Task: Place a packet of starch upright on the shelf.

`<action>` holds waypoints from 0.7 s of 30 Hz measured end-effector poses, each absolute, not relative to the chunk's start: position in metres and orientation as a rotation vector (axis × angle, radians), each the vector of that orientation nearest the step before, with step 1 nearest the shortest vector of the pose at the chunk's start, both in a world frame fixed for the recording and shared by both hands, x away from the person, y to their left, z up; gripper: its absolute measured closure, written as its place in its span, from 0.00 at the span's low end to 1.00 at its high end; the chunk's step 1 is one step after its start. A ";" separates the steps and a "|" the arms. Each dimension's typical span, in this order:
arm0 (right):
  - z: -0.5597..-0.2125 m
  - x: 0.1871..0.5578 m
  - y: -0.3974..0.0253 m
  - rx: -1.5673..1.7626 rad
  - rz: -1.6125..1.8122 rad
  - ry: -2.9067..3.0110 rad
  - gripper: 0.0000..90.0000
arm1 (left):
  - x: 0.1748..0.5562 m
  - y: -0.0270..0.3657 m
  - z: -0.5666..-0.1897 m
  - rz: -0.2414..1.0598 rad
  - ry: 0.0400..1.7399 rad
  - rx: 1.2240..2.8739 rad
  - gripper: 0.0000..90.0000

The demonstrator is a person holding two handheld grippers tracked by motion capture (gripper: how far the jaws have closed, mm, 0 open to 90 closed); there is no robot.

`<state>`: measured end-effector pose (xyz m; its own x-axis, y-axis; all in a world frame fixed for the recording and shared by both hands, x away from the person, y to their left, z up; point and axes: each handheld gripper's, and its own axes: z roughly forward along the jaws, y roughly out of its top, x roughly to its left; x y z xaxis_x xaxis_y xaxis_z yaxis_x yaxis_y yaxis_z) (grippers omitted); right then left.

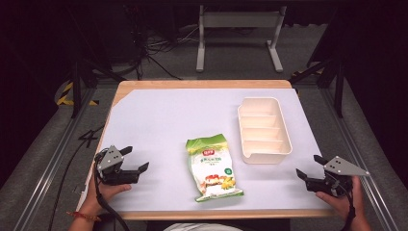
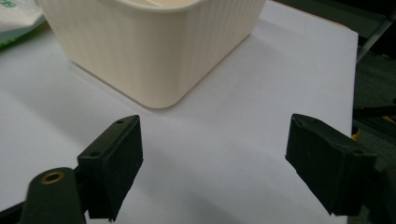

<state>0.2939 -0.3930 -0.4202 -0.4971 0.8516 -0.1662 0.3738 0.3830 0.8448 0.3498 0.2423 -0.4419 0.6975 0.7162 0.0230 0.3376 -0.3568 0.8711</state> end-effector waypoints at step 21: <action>-0.416 0.299 -0.359 1.067 0.997 2.156 0.19 | 0.395 0.211 -0.424 0.312 0.684 2.072 0.09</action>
<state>0.2988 -0.3590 -0.4155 -0.5466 0.8269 -0.1325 0.4348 0.4154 0.7990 0.3953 0.2109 -0.4237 0.8147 0.5787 -0.0383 0.3505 -0.4386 0.8275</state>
